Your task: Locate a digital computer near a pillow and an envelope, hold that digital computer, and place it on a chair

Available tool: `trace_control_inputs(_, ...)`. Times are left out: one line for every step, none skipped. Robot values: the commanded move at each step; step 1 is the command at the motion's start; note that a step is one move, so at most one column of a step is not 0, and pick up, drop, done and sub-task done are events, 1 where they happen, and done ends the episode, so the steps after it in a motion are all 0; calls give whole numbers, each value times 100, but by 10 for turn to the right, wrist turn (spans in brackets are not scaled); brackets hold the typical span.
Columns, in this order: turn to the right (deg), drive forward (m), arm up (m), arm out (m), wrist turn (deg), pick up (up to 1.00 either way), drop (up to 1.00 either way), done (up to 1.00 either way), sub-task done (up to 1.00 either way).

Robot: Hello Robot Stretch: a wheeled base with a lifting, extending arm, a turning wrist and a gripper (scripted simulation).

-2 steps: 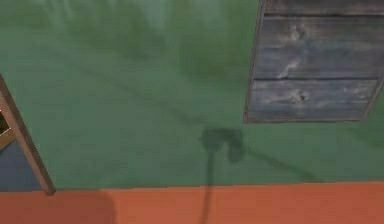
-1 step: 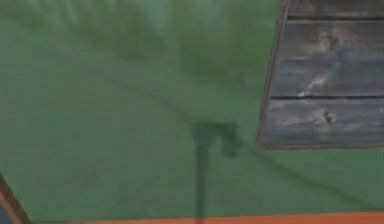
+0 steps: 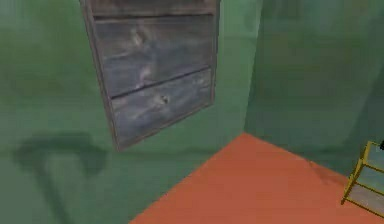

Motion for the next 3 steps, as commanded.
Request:
trace_control_inputs(450, 0, 0, 0, 0, 0, 0, 0, 0)
trace_control_inputs(450, 0, 0, 0, 0, 0, 0, 0, 0)
trace_control_inputs(300, 0, 0, 0, 0, 0, 0, 0, 0)
